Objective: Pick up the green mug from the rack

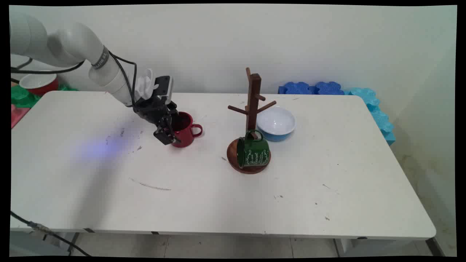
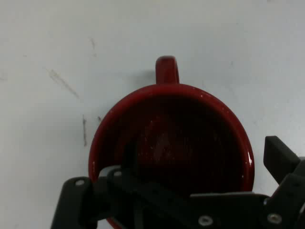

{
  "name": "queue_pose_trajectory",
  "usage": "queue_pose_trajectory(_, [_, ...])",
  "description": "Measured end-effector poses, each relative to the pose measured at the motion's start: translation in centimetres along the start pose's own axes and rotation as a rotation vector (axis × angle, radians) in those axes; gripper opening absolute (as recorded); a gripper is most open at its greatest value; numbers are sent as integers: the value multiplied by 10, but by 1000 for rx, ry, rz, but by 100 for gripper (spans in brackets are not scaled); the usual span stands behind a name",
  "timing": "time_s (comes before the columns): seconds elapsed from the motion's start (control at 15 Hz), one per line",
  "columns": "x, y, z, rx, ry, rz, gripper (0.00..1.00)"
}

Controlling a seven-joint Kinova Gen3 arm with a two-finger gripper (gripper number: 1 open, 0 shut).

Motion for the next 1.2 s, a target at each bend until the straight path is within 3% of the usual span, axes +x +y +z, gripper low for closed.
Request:
queue_pose_trajectory(0.27, [3,1,-9,9,19,-29,100])
queue_pose_trajectory(0.73, [14,16,-32,25,74,-168,100])
queue_pose_trajectory(1.2, [28,54,-45,1,138,-309,100])
